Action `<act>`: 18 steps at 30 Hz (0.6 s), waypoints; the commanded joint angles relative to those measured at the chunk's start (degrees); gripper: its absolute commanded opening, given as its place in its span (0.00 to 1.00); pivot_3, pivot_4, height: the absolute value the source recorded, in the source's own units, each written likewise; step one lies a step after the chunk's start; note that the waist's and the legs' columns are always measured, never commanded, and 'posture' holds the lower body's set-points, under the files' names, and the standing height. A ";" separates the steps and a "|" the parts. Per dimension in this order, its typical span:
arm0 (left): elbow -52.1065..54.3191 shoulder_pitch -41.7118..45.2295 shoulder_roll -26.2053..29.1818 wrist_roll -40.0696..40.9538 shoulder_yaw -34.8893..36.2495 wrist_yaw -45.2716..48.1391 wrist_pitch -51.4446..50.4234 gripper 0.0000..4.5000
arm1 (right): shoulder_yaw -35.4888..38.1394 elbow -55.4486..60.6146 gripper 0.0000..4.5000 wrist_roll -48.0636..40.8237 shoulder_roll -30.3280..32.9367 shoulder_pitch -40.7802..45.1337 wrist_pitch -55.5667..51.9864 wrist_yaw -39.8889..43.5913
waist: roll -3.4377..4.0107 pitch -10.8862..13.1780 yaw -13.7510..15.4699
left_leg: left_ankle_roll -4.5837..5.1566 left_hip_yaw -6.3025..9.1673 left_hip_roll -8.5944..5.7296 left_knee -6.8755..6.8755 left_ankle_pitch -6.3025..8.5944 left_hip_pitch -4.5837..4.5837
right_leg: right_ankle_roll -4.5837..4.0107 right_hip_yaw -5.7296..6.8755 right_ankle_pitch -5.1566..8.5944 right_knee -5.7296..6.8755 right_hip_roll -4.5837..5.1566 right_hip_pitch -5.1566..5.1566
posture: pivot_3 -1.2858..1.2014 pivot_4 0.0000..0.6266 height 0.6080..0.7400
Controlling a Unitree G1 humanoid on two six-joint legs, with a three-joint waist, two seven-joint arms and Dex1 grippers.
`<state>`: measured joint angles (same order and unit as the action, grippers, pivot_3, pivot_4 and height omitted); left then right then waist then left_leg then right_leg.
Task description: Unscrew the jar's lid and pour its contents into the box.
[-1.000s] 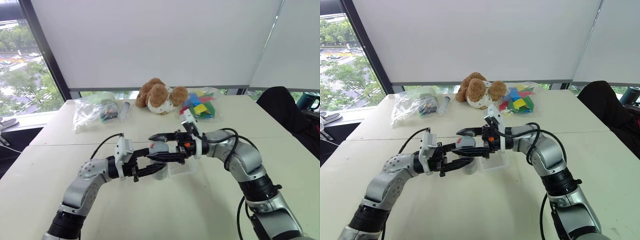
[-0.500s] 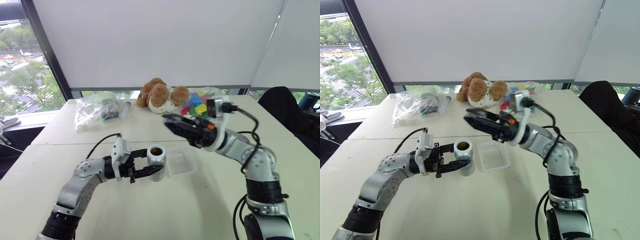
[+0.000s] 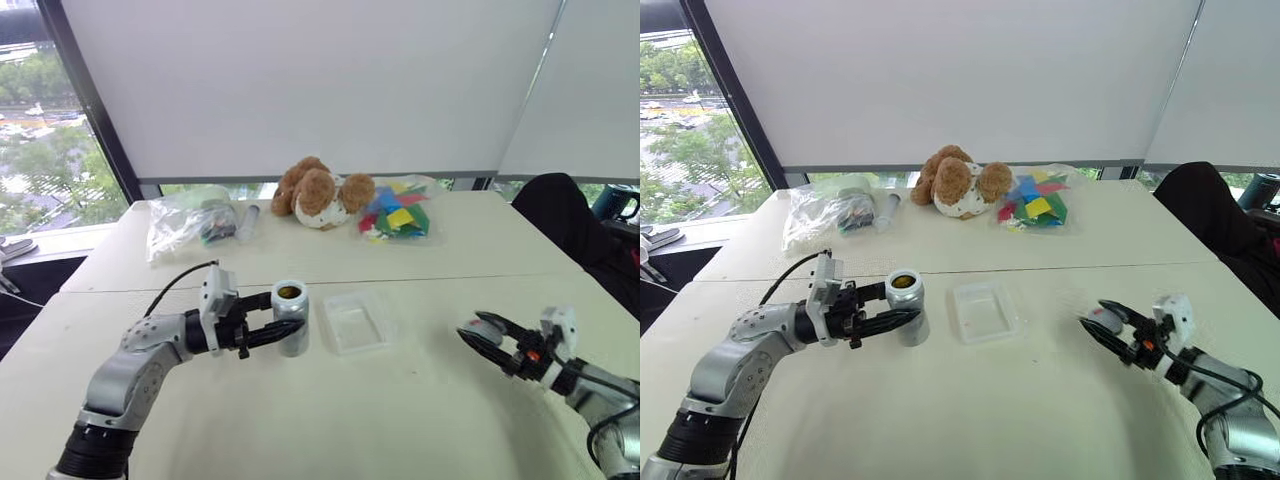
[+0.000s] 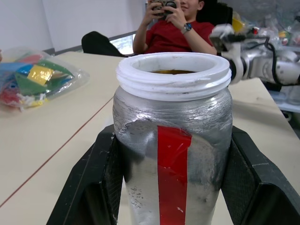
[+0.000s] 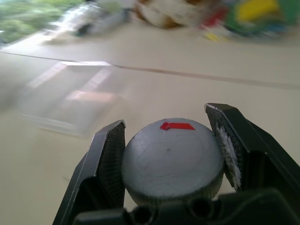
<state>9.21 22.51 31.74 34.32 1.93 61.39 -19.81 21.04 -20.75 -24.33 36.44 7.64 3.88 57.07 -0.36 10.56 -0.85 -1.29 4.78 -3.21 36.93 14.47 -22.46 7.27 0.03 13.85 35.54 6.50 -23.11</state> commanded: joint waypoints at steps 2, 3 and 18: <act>-0.48 3.47 0.20 0.39 -0.16 0.23 -1.29 0.47 | 0.99 -9.20 0.52 0.61 -0.59 3.50 5.45 0.30 | 0.02 0.00 -0.02 | 0.00 0.04 0.01 -0.01 0.00 0.01 | 0.01 -0.03 0.00 0.00 0.00 -0.01 | 0.52 0.24 1.00; -1.35 4.90 0.31 0.31 -0.56 0.35 -2.10 0.47 | 1.58 -10.72 0.63 -0.29 -0.51 4.04 3.85 0.00 | 0.02 0.00 0.05 | 0.00 0.04 0.01 -0.01 0.00 0.01 | 0.01 -0.05 -0.01 0.00 0.00 0.00 | 0.52 0.24 1.00; -15.90 19.24 -4.50 -19.03 -8.80 -5.63 12.76 0.47 | 6.63 32.54 1.00 -11.90 3.93 -14.79 -8.84 -0.88 | 0.06 0.02 0.26 | 0.00 0.09 -0.02 -0.03 0.01 0.00 | 0.05 -0.05 -0.01 -0.06 0.03 0.03 | 0.52 0.24 1.00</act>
<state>-5.90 40.45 27.63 18.92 -6.09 57.48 -11.68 27.13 5.22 -34.31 39.28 -6.44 -3.80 55.72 -0.30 10.58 -0.59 -1.29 4.88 -3.21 36.90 14.48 -22.46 7.32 -0.01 13.85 35.48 6.53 -23.09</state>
